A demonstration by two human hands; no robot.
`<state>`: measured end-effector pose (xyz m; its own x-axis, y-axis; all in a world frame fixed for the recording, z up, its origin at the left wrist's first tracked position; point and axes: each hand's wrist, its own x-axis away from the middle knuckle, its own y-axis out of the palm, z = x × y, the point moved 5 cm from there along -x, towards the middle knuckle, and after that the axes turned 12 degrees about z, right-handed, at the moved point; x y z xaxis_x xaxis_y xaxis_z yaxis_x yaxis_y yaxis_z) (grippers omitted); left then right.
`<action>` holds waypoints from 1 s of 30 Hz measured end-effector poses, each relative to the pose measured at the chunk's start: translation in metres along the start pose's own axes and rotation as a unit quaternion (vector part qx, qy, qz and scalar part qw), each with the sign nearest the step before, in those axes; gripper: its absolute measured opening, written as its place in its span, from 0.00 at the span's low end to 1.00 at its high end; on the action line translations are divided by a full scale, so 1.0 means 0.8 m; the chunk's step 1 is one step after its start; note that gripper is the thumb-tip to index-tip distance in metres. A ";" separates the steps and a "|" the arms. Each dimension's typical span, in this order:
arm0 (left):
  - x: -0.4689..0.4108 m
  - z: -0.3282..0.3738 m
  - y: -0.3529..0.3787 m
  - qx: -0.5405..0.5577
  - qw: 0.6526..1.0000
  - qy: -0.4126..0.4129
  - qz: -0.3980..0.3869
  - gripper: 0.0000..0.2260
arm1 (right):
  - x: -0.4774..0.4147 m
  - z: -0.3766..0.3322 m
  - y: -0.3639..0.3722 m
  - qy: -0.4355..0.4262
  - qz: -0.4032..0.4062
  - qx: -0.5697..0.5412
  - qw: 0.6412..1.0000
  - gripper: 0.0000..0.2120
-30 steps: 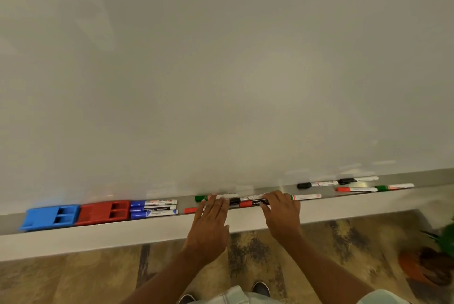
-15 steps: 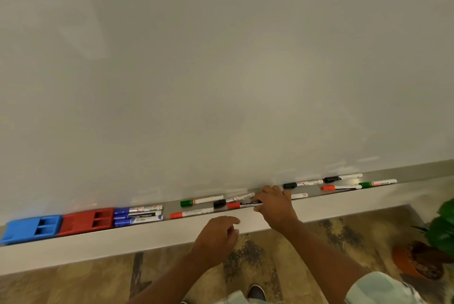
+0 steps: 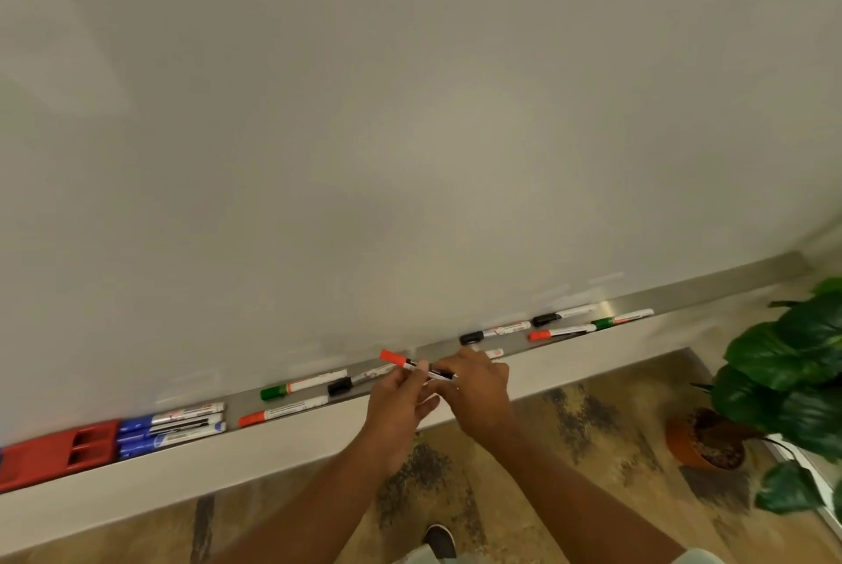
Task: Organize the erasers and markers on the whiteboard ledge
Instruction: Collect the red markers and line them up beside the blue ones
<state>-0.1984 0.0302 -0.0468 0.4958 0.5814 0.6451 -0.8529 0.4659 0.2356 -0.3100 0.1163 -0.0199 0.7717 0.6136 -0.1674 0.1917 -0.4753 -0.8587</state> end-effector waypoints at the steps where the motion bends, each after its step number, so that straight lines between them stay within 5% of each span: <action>1: 0.000 -0.002 0.011 0.013 1.000 0.002 0.006 0.11 | 0.002 0.006 -0.004 0.003 -0.001 -0.002 1.000 0.08; 8: -0.003 -0.020 0.054 0.053 0.998 0.006 0.032 0.08 | -0.003 0.077 -0.048 -0.020 0.021 0.025 0.999 0.21; 14: -0.011 -0.026 0.062 0.053 0.998 0.005 0.038 0.07 | -0.060 0.198 -0.112 0.090 0.054 0.152 0.983 0.15; 20: -0.014 -0.042 0.059 -0.003 0.999 0.008 0.040 0.08 | -0.090 0.247 -0.125 -0.001 -0.044 0.305 0.951 0.17; 30: -0.020 -0.041 0.061 -0.019 0.999 0.003 0.042 0.08 | -0.102 0.252 -0.109 -0.075 -0.107 0.349 0.928 0.17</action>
<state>-0.2430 0.0652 -0.0694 0.4244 0.6227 0.6574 -0.8843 0.4412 0.1530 -0.5122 0.2351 -0.0290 0.6588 0.7520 0.0222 -0.1498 0.1600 -0.9757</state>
